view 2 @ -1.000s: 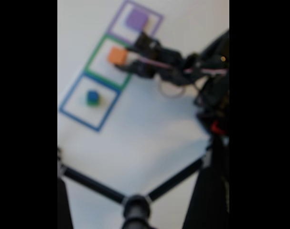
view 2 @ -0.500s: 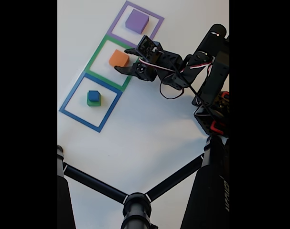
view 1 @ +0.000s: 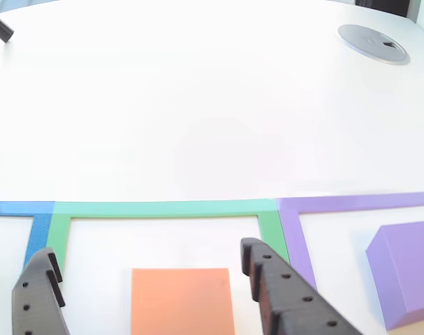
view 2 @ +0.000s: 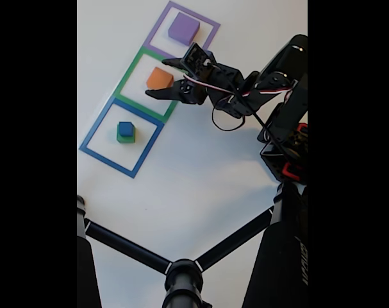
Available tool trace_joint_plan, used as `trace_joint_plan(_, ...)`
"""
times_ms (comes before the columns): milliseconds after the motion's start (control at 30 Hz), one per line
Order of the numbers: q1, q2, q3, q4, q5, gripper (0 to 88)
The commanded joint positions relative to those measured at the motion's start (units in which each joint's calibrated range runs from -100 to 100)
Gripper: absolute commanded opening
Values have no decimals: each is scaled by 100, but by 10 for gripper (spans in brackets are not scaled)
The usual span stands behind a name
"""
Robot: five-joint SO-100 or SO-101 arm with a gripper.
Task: Tower of hanoi
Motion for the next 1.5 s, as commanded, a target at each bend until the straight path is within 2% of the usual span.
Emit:
trace_joint_plan(0, -156, -1598, -394, 1668, 0, 302)
trace_joint_plan(233, 112, -3681, -1776, 6607, 0, 192)
trace_joint_plan(400, 275, -4787, -2776, 9806, 0, 74)
trace_joint_plan(500, 189, -5094, -3458, 11093, 0, 23)
trace_joint_plan(733, -626, -5135, -5703, 13498, 0, 7)
trace_joint_plan(933, -1537, -5167, -6840, 14534, 0, 7)
trace_joint_plan(1067, -2131, -5191, -7012, 14534, 0, 7)
trace_joint_plan(1367, -2668, -5159, -7021, 14518, 0, 7)
trace_joint_plan(1467, -2802, -5199, -6594, 14275, 0, 67)
